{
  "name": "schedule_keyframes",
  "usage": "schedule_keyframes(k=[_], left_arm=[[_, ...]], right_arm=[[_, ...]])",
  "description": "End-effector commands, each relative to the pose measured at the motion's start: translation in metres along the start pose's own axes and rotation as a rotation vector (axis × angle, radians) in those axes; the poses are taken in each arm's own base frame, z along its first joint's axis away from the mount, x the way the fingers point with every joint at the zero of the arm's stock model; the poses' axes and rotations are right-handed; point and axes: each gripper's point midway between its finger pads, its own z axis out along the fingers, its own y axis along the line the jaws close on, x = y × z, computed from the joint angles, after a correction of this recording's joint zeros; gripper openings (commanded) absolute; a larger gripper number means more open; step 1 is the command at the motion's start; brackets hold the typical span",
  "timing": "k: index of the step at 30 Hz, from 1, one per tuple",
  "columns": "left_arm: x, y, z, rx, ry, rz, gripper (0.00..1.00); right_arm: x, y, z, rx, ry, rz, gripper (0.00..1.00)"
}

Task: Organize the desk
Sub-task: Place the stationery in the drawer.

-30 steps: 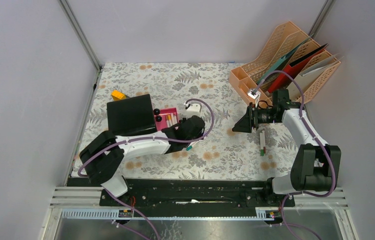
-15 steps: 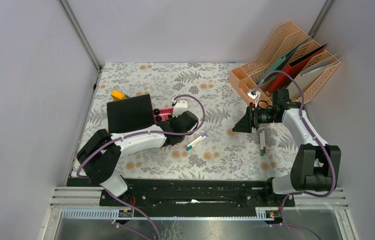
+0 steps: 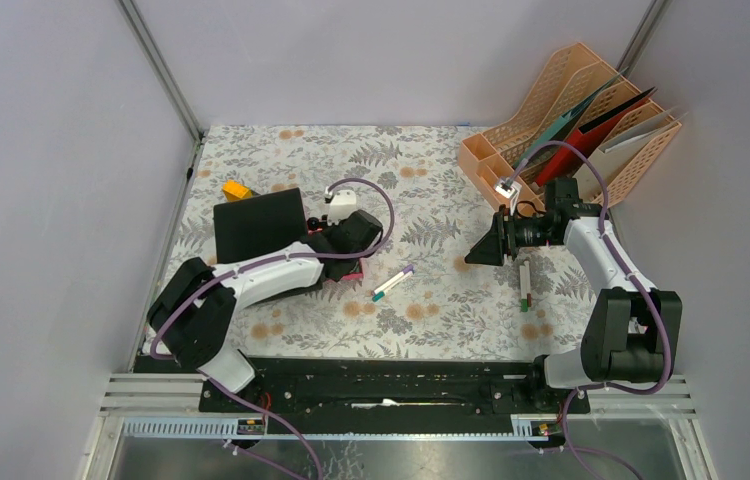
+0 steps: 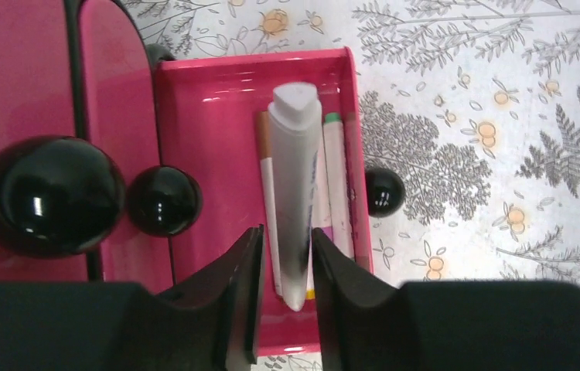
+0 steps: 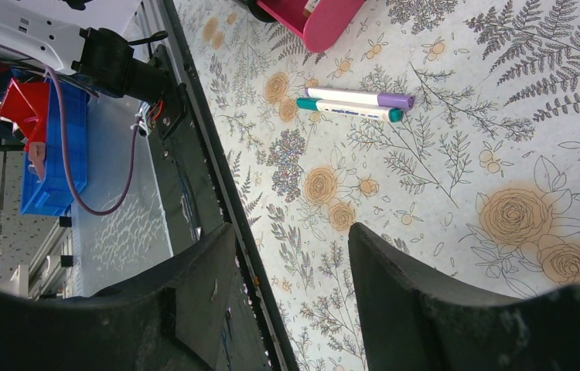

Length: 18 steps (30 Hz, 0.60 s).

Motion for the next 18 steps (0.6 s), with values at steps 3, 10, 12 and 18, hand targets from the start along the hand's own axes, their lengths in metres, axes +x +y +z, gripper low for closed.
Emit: schedule_keyframes(k=[3,10,12,18], left_arm=[[-0.023,0.003,0.001,-0.017,-0.049,-0.044,0.49],[-0.024,-0.009,-0.007,0.083,-0.04,-0.05,0.64],[-0.025,-0.016,-0.013,0.145,-0.041,-0.046,0.69],[-0.03,-0.037,-0.036,0.371,-0.076,-0.039,0.99]], right_arm=[[-0.011,0.003,-0.005,0.019,-0.004,-0.052,0.62],[-0.011,0.0,-0.007,0.049,0.005,-0.075,0.62],[-0.01,-0.001,-0.008,0.059,0.007,-0.081,0.62],[-0.01,-0.003,-0.009,0.085,0.015,-0.097,0.62]])
